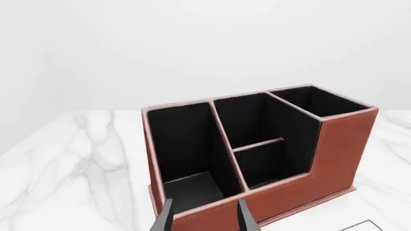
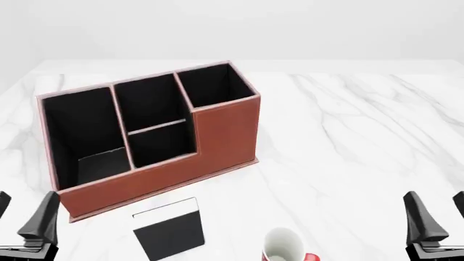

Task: Pick up the book and place it in the front compartment of the caddy.

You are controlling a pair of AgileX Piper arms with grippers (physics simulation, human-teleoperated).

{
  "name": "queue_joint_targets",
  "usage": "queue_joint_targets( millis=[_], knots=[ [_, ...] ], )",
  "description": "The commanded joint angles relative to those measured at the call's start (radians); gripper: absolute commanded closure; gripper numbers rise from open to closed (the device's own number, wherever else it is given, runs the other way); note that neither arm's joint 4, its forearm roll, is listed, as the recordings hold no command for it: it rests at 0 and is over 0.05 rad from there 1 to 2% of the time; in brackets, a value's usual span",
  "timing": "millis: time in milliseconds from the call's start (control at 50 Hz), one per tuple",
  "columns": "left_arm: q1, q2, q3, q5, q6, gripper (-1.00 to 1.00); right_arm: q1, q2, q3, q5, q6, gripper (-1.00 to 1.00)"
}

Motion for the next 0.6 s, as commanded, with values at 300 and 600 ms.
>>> queue_joint_targets(
  millis=[300,600],
  knots=[
    [0.0,0.005,-0.003,-0.001,0.0,-1.0,0.0,0.002,-0.003,0.002,-0.001,-1.0],
    [-0.007,0.012,-0.002,0.001,0.031,-1.0,0.0,0.001,-0.003,0.003,-0.001,-1.0]
  ],
)
